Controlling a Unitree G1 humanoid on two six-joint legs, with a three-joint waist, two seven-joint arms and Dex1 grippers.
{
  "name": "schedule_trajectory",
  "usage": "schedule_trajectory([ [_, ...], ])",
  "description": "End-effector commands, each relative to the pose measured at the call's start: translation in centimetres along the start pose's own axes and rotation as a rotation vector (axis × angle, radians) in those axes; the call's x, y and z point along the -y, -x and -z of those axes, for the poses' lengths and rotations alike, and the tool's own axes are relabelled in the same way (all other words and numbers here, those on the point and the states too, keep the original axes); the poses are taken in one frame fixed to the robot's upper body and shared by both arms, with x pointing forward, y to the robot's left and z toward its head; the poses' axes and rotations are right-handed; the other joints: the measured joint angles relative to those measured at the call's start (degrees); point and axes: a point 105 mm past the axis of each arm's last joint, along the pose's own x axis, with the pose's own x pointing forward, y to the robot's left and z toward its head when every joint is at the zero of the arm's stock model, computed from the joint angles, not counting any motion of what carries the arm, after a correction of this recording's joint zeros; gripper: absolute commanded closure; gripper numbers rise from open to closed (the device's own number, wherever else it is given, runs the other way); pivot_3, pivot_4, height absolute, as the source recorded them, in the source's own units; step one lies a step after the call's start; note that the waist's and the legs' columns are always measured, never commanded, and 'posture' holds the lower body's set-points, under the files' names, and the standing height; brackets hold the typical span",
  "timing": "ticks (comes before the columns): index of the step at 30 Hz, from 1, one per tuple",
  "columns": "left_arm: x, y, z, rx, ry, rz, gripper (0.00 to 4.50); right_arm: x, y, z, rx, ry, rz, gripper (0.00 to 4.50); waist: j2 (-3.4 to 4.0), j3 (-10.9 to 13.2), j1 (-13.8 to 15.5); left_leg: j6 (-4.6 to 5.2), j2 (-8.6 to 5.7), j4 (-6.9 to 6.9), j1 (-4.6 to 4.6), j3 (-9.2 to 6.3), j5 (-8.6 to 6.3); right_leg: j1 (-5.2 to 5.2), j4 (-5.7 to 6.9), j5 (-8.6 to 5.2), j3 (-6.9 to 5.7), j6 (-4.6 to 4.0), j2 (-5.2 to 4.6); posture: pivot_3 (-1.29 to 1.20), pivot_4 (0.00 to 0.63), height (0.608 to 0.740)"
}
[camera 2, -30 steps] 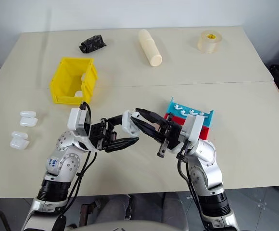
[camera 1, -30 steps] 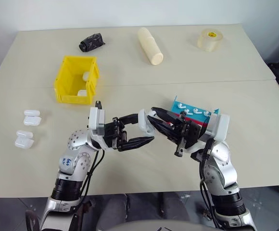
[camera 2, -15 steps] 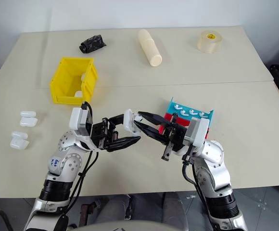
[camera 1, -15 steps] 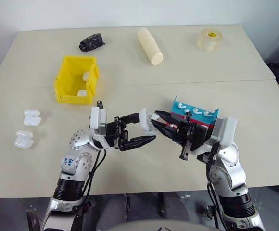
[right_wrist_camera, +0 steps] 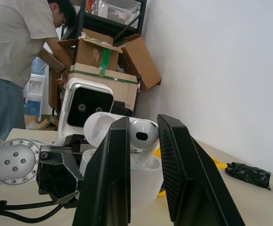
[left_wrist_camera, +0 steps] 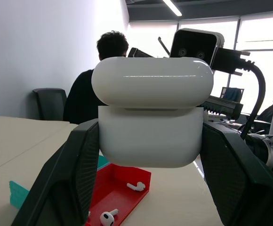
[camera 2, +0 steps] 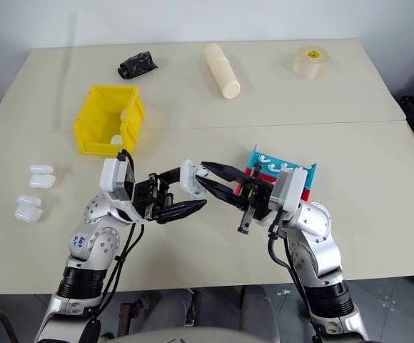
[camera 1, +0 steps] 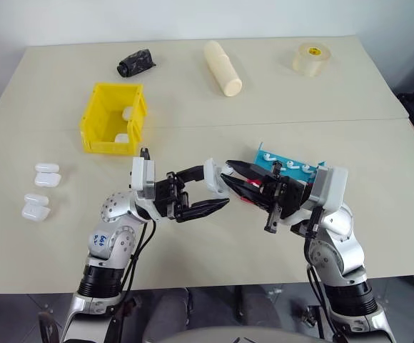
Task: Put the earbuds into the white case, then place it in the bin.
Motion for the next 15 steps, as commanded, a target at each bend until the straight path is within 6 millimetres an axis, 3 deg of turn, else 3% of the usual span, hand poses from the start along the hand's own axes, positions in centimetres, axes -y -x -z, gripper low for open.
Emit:
schedule_trajectory([
  [1,0.9,-1.1,-1.3,0.033,-0.056,0.074,1.71,-1.2,-0.6,0.7,-0.025,-0.015,-0.076,4.01,0.00,0.00,-0.01,0.00,0.00,0.00,0.00,0.00,0.00,0.00,0.00,0.00,0.00,0.00,0.00,0.00,0.150,0.740],
  [10,1.0,-1.1,-1.1,0.025,-0.056,0.075,1.71,-2.0,-0.2,1.8,-0.115,-0.046,-0.154,4.01,0.00,0.00,0.00,0.00,0.00,0.00,0.00,0.00,0.00,0.00,0.01,0.00,0.00,0.00,0.00,0.00,0.150,0.740],
  [14,1.1,-1.1,-1.1,0.029,-0.061,0.076,1.71,-2.4,0.3,2.1,-0.183,-0.159,-0.192,4.01,0.00,0.00,0.01,0.00,0.00,0.00,0.00,0.00,0.00,0.00,-0.01,0.00,0.00,0.00,-0.01,0.00,0.150,0.740],
  [15,1.0,-1.1,-1.1,0.029,-0.062,0.077,1.71,-2.4,0.2,2.0,-0.184,-0.166,-0.192,3.66,0.00,0.00,0.01,0.00,0.00,0.00,0.00,0.00,0.00,0.00,-0.02,0.00,0.00,0.00,-0.01,0.00,0.150,0.740],
])
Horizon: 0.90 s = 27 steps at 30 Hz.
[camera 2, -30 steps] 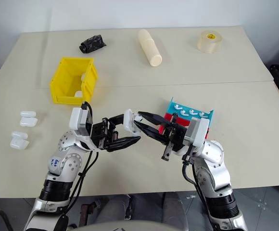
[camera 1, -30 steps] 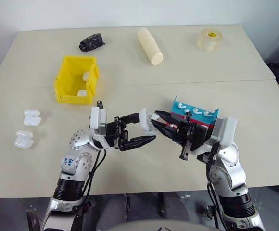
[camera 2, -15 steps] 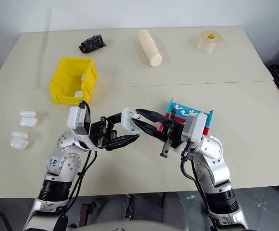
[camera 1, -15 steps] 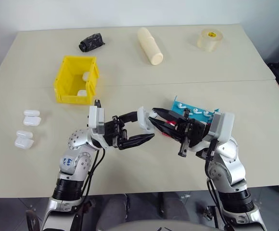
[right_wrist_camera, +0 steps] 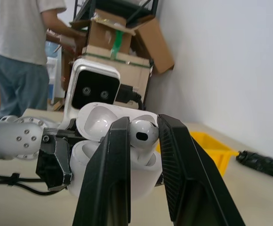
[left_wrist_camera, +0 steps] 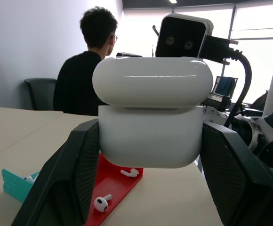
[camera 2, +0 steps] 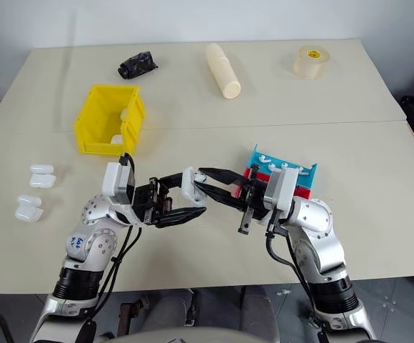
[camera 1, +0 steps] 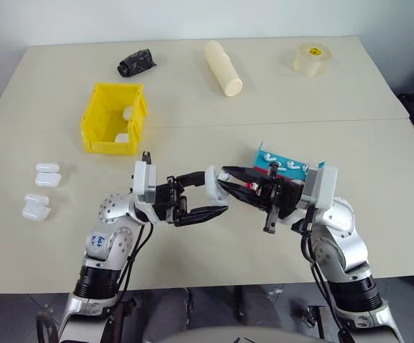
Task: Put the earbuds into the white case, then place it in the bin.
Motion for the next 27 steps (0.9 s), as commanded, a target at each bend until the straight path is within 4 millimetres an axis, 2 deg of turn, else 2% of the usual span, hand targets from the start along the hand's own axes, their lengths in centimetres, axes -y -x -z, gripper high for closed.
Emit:
schedule_trajectory([
  [1,0.5,-1.3,-1.9,0.074,-0.079,0.051,1.71,-2.0,-0.6,1.1,-0.058,-0.126,-0.109,3.27,0.00,0.00,0.01,0.00,0.01,0.00,0.00,0.00,0.00,0.00,-0.02,0.00,0.00,0.00,0.00,0.00,0.150,0.740],
  [2,0.6,-1.3,-1.9,0.075,-0.080,0.055,1.71,-2.0,-0.7,0.9,-0.059,-0.137,-0.114,3.08,0.00,0.00,0.01,0.00,0.02,0.00,0.00,0.00,0.00,0.00,-0.02,0.00,0.00,0.00,0.00,0.00,0.150,0.740],
  [6,0.7,-1.3,-1.8,0.077,-0.083,0.061,1.71,-1.5,-0.6,0.2,-0.050,-0.130,-0.102,1.80,0.00,0.00,0.02,0.00,0.02,0.00,0.00,0.00,0.00,0.00,-0.05,0.00,0.00,0.00,0.00,0.00,0.150,0.740],
  [11,0.8,-0.7,-1.4,0.066,-0.088,0.034,1.71,-0.6,0.7,-1.1,-0.065,-0.100,-0.063,0.19,0.00,0.00,0.12,0.00,0.01,0.00,0.00,0.00,0.00,0.01,-0.07,0.00,0.00,0.00,-0.02,0.00,0.150,0.740],
  [12,0.8,-0.5,-1.2,0.059,-0.090,0.025,1.71,-0.3,1.2,-1.3,-0.068,-0.087,-0.046,0.04,-0.01,0.00,0.29,0.00,0.01,0.00,0.00,0.00,0.00,0.02,-0.07,0.00,0.00,0.00,-0.02,0.00,0.150,0.740],
  [20,0.9,2.2,-0.3,-0.012,-0.116,-0.077,1.71,1.1,7.7,-2.2,-0.233,-0.042,0.103,0.04,-0.01,0.00,1.19,0.02,0.00,0.00,0.00,0.02,-0.01,0.04,-0.20,0.00,0.00,0.00,-0.02,0.00,0.150,0.740],
  [23,0.7,3.1,-0.2,-0.040,-0.143,-0.107,1.71,1.6,10.9,-1.9,-0.312,-0.015,0.192,0.04,-0.02,0.01,1.43,0.02,0.01,0.00,0.02,0.05,-0.01,0.08,-0.19,0.00,0.00,0.00,-0.01,0.00,0.150,0.740],
  [27,0.2,3.4,-0.6,-0.029,-0.176,-0.158,1.71,1.5,16.5,-1.1,-0.448,0.039,0.325,0.04,-0.01,0.01,1.71,0.06,-0.04,0.04,0.04,0.07,-0.03,0.15,-0.21,0.01,0.02,0.02,-0.05,0.00,0.150,0.740],
])
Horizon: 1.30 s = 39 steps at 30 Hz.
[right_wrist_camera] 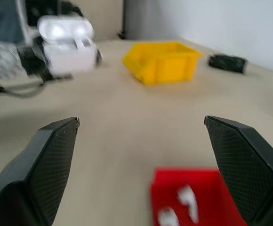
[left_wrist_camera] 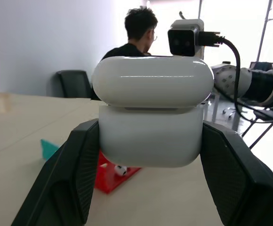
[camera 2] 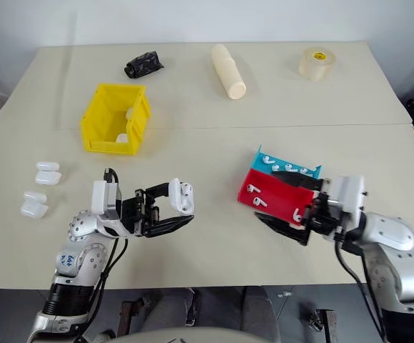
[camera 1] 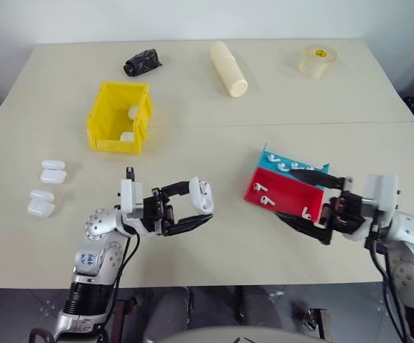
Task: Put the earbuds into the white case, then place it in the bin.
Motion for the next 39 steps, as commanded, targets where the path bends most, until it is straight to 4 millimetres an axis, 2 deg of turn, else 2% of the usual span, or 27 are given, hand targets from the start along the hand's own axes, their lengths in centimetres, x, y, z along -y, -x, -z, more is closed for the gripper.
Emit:
schedule_trajectory([
  [1,-0.2,-0.1,-1.0,0.028,-0.063,-0.028,1.71,1.3,4.0,1.2,-0.087,0.103,0.126,0.04,0.00,0.00,0.05,0.01,-0.02,-0.01,0.00,0.00,0.00,0.01,0.00,0.00,0.00,0.00,-0.01,0.00,0.150,0.740],
  [4,-0.1,-0.5,-1.1,0.053,-0.067,-0.028,1.71,1.8,6.0,2.3,-0.145,0.115,0.207,0.04,0.00,0.00,-0.16,0.03,-0.03,-0.02,0.02,0.04,-0.01,0.01,0.01,0.01,0.02,0.02,-0.02,0.00,0.150,0.740],
  [7,0.3,-1.1,-1.3,0.079,-0.064,-0.006,1.71,1.8,5.9,2.3,-0.156,0.124,0.209,0.04,0.04,-0.02,-0.65,0.00,0.07,-0.02,0.09,0.12,0.00,0.00,0.03,0.01,0.05,0.01,0.06,0.00,0.150,0.740],
  [10,0.7,-1.6,-1.4,0.100,-0.054,0.036,1.71,1.9,3.9,1.2,-0.152,0.076,0.169,0.04,0.11,-0.06,-0.70,-0.03,0.13,-0.02,0.12,0.12,0.01,-0.01,0.11,0.00,0.07,0.00,0.09,0.00,0.150,0.740],
  [14,1.1,-1.9,-1.3,0.102,-0.047,0.082,1.71,2.6,1.0,0.3,-0.280,-0.021,0.090,0.04,0.13,-0.07,-0.54,-0.02,0.10,0.05,0.09,0.11,0.01,-0.02,0.11,0.00,0.12,0.00,0.04,0.00,0.150,0.740],
  [17,1.2,-2.0,-1.2,0.097,-0.054,0.100,1.71,4.1,-0.7,0.1,-0.445,-0.070,0.092,0.04,0.12,-0.06,-0.26,-0.03,0.12,0.04,0.05,0.02,0.01,-0.03,0.06,-0.01,0.03,-0.02,0.05,0.00,0.150,0.740],
  [21,1.3,-2.2,-1.1,0.101,-0.053,0.112,1.71,6.1,-1.5,0.7,-0.682,-0.037,0.116,0.04,0.11,-0.05,-0.05,-0.03,0.08,0.05,-0.06,-0.06,0.01,-0.05,-0.04,0.00,-0.05,-0.03,0.00,0.00,0.150,0.740],
  [28,2.1,-2.8,-1.0,0.106,-0.056,0.183,1.71,10.9,-2.7,1.2,-0.873,-0.031,0.215,0.04,0.15,-0.01,-0.79,0.05,-0.03,0.06,-0.22,0.17,0.00,-0.22,-0.17,0.08,0.03,0.09,-0.12,0.00,0.150,0.740],
  [35,2.3,-3.0,-0.9,0.114,-0.066,0.177,1.71,12.4,-3.8,0.4,-0.871,-0.100,0.185,0.04,0.15,-0.01,-0.77,0.02,0.06,-0.03,-0.25,0.13,0.00,-0.29,-0.13,0.07,-0.02,0.05,-0.03,0.00,0.150,0.740],
  [39,2.5,-3.2,-0.8,0.120,-0.064,0.171,1.71,13.2,-3.4,1.7,-0.951,-0.026,0.173,0.04,0.15,-0.01,-0.42,0.03,0.01,0.01,-0.28,0.13,0.00,-0.30,-0.14,0.08,-0.02,0.06,-0.07,0.00,0.150,0.740],
])
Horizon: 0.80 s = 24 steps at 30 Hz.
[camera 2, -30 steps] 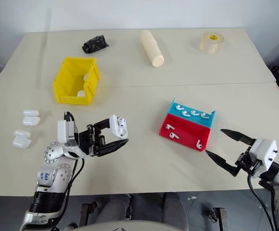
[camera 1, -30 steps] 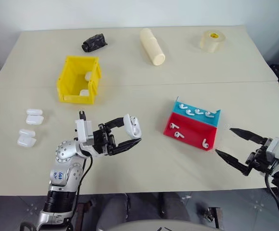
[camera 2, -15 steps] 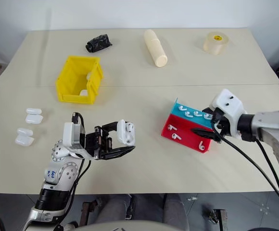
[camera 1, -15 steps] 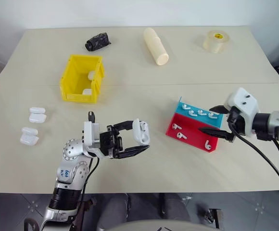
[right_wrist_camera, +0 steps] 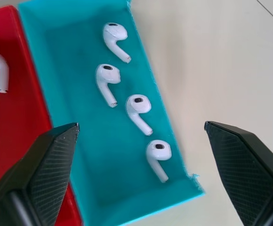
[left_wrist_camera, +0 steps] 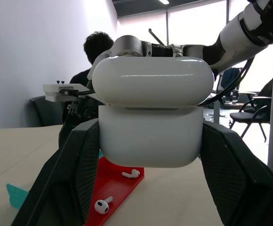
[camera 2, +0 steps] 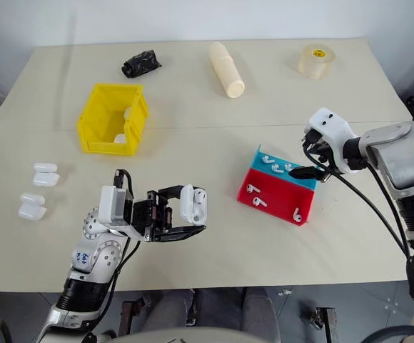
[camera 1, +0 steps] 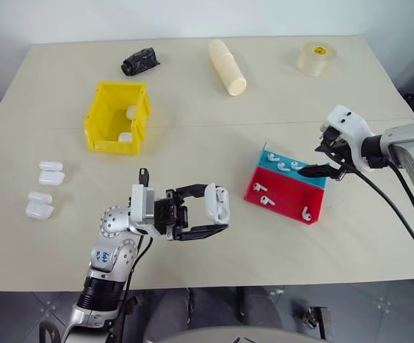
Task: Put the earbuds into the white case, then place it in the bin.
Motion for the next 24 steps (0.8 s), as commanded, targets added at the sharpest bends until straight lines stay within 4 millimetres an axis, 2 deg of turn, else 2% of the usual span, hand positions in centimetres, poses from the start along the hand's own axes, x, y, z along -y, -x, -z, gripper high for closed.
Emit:
schedule_trajectory([
  [1,0.5,-0.5,-0.5,0.024,-0.032,0.009,1.71,0.8,-0.3,0.1,-0.035,0.075,0.027,0.04,0.00,0.00,0.10,0.00,0.00,0.01,0.00,0.00,0.00,0.00,-0.02,0.00,-0.01,0.00,0.01,0.00,0.150,0.740],
  [9,0.3,-0.6,-0.3,0.033,-0.039,0.001,1.71,2.0,-1.6,1.4,-0.112,0.141,0.025,0.04,0.00,0.00,0.02,-0.01,0.01,0.04,0.00,0.02,0.01,-0.03,0.04,0.00,0.00,0.00,0.03,0.00,0.150,0.740],
  [13,0.2,-0.6,-0.3,0.037,-0.042,-0.005,1.71,2.0,-2.0,1.8,-0.130,0.158,0.004,0.92,0.00,0.00,0.00,-0.01,0.02,0.04,0.00,0.02,0.01,-0.02,0.04,0.00,0.00,0.00,0.05,0.00,0.150,0.740],
  [19,0.1,-0.6,-0.2,0.041,-0.040,-0.012,1.71,2.0,-2.3,2.1,-0.138,0.155,-0.019,2.99,0.00,0.00,0.01,-0.01,0.03,0.08,0.01,0.01,0.01,-0.01,0.05,0.00,0.00,0.00,0.05,0.00,0.150,0.740],
  [24,0.1,-0.6,-0.2,0.043,-0.040,-0.018,1.71,2.0,-2.3,2.1,-0.147,0.157,-0.029,2.99,0.00,0.00,0.03,-0.02,0.03,0.10,0.01,0.01,0.01,0.00,0.06,0.00,-0.01,0.00,0.04,0.00,0.150,0.740],
])
